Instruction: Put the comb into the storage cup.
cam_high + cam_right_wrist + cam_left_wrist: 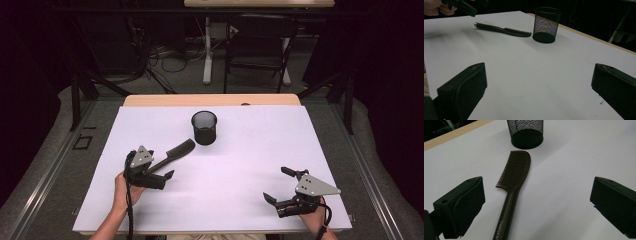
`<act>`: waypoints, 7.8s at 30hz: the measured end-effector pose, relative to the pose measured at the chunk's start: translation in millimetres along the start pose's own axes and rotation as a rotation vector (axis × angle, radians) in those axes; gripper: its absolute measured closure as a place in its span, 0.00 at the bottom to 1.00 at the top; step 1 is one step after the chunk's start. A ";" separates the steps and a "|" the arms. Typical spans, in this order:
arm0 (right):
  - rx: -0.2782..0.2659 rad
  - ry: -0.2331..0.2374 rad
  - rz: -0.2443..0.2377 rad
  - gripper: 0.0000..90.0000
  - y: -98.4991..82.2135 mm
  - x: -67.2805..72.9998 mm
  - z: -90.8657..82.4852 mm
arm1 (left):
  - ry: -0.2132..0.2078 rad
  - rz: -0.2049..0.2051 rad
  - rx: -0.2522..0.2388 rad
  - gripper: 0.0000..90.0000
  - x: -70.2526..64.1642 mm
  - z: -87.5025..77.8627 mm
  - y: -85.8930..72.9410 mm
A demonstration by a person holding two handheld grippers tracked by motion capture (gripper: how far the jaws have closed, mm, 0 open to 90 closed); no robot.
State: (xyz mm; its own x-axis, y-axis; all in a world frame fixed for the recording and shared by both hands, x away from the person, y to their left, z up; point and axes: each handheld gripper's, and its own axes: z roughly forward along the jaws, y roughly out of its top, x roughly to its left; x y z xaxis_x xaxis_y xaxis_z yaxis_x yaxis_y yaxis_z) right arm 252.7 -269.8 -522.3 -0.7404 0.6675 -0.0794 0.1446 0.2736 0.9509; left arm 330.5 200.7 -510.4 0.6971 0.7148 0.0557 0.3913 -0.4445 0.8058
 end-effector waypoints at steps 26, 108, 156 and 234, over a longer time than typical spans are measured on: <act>0.008 0.002 -0.002 0.00 -0.4 0.2 -0.1 | -0.019 0.070 0.149 0.00 12.8 16.5 18.7; 0.021 0.012 -0.013 0.00 -1.2 1.3 1.3 | -0.062 0.187 0.688 0.59 37.1 77.3 50.4; 0.038 0.001 -0.014 0.00 -1.2 0.8 0.7 | -0.107 0.048 0.586 0.80 47.5 65.3 46.2; 0.046 -0.007 -0.013 0.00 -1.9 0.6 2.2 | -0.017 -0.085 -0.009 0.81 41.5 28.9 43.5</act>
State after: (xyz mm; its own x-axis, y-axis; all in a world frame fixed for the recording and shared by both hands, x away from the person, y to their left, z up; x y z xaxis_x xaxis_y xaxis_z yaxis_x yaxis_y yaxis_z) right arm 253.4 -268.4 -524.8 -0.7381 0.6682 -0.0936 0.1655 0.3138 0.9349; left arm 393.8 195.4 -490.0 0.6717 0.7405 -0.0233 0.4440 -0.3772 0.8127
